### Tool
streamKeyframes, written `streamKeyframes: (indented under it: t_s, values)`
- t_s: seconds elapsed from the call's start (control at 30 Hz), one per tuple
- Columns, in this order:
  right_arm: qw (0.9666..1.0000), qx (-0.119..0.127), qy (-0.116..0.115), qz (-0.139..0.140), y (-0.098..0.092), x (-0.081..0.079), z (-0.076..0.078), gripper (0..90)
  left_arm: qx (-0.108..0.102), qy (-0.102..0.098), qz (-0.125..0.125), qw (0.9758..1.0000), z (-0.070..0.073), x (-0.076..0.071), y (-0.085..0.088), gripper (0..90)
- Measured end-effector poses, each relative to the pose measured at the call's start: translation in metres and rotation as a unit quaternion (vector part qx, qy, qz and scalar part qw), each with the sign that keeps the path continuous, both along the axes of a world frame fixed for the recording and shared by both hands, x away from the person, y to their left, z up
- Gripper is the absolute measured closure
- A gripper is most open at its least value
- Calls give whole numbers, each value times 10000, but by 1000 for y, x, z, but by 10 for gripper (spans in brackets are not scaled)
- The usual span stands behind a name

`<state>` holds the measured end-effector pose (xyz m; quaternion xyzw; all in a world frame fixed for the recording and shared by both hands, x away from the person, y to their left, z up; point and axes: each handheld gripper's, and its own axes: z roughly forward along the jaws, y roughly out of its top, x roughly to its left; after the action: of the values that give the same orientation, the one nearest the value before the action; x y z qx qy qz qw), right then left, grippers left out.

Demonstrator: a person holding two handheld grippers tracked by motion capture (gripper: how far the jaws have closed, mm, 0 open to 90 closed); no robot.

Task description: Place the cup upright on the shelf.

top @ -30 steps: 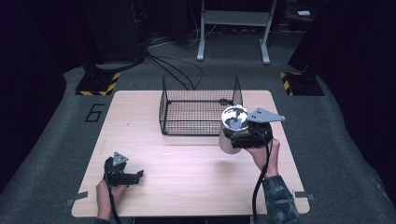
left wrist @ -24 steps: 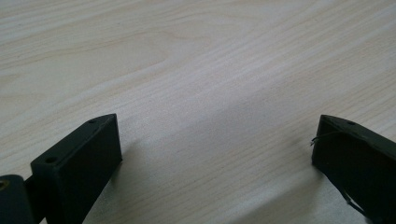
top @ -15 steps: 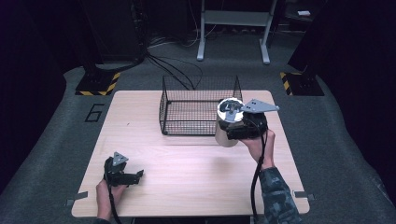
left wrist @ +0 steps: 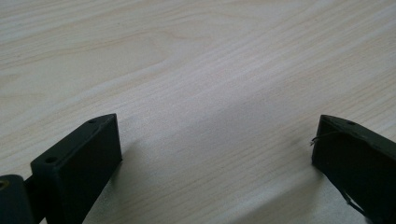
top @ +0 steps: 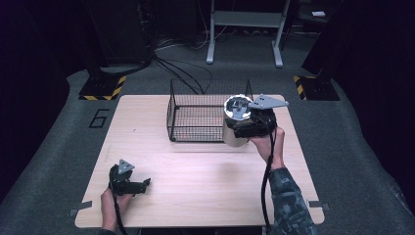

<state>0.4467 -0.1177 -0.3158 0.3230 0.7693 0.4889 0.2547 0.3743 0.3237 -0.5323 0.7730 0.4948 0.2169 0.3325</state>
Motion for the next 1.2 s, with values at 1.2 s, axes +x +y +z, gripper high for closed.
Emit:
streamKeyframes:
  t_s: [1.2]
  values:
    - [9999, -14, 129, -112, 27, 52, 9, 35, 5, 3, -9, 10000, 0, 0, 0, 13]
